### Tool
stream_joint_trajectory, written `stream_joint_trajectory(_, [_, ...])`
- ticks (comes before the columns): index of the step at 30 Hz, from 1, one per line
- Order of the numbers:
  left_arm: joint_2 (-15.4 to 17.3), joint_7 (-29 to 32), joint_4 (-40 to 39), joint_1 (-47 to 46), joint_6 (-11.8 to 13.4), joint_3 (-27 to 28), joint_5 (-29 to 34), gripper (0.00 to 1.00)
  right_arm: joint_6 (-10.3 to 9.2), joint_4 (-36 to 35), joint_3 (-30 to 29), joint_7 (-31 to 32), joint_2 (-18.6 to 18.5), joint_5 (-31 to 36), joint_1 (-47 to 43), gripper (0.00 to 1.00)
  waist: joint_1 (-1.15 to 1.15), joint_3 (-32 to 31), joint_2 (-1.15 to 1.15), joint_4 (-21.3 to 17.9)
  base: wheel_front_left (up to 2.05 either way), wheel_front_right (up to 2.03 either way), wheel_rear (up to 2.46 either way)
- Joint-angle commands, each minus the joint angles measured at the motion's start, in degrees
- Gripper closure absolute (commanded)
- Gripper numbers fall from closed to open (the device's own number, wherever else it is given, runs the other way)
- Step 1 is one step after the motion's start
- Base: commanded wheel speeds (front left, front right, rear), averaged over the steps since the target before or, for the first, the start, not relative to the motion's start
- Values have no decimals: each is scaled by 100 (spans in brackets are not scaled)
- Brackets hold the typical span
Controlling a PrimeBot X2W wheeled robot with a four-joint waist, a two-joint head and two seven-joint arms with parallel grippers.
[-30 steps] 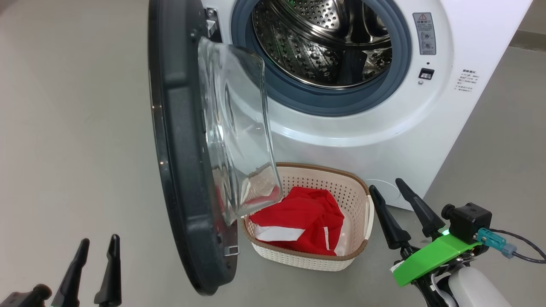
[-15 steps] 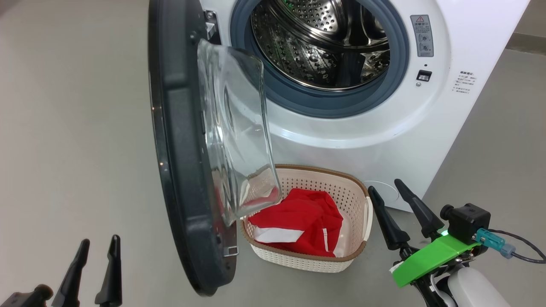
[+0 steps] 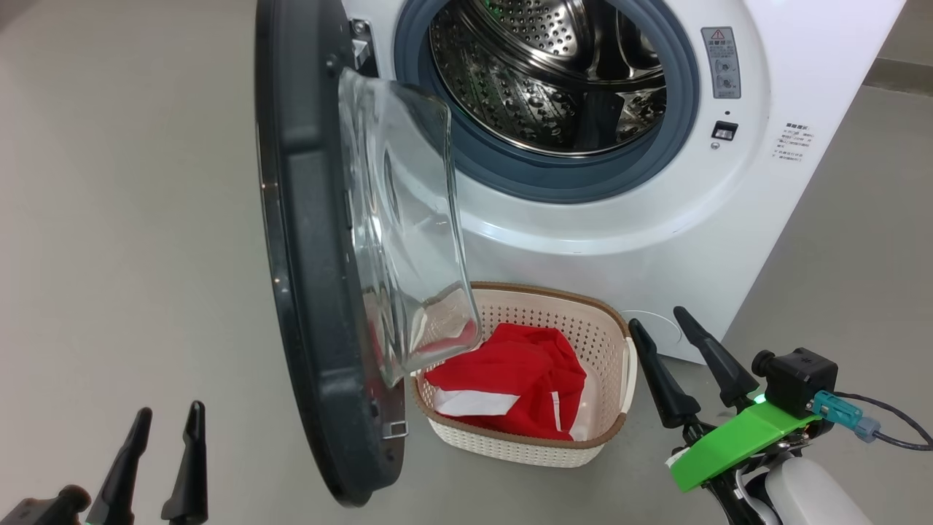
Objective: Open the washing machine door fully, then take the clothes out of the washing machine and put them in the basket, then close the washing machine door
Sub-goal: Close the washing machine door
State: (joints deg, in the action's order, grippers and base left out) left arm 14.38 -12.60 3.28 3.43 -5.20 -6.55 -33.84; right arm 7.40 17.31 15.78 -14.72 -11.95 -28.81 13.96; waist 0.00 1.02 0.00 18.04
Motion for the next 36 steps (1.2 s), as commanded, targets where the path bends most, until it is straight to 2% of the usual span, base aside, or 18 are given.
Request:
stream_joint_trajectory(1, [151, -7, -152, -128, 59, 204, 16, 0, 9, -138, 105, -28, -20, -39, 6, 0, 0, 0, 0, -1, 0, 0, 0])
stream_joint_trajectory(16, [583, 409, -533, -447, 46, 302, -63, 1, 9, -168, 47, -28, 7, -23, 25, 0, 0, 92, 0, -138, 0, 0, 0])
stream_joint_trajectory(17, [609, 452, -576, -465, 50, 334, -105, 25, 9, -170, 44, -28, 11, -20, 24, 0, 0, 97, 0, -156, 0, 0, 0])
stream_joint_trajectory(20, [680, 592, -701, -511, 39, 426, -278, 70, 9, -177, 26, -28, 25, -13, 28, 0, 0, 110, 0, -206, 0, 0, 0])
stream_joint_trajectory(21, [716, 635, -742, -530, 31, 450, -323, 88, 9, -180, 21, -28, 28, -11, 31, 0, 0, 116, 0, -220, 0, 0, 0])
stream_joint_trajectory(22, [750, 684, -785, -548, 25, 468, -363, 100, 9, -181, 15, -28, 29, -11, 35, 0, 0, 120, 0, -232, 0, 0, 0])
stream_joint_trajectory(30, [812, 1482, -1117, -803, -57, 581, -1407, 100, 9, -177, -11, -28, 40, -6, 52, 0, 0, 123, 0, -302, 0, 0, 0])
stream_joint_trajectory(33, [746, 2001, -1167, -986, -68, 645, -2206, 100, 9, -177, -15, -28, 46, -5, 56, 0, 0, 113, 0, -333, 0, 0, 0])
stream_joint_trajectory(36, [711, 2610, -1223, -1198, 118, 777, -3032, 100, 9, -175, -21, -28, 47, -8, 52, 0, 0, 88, 0, -380, 0, 0, 0])
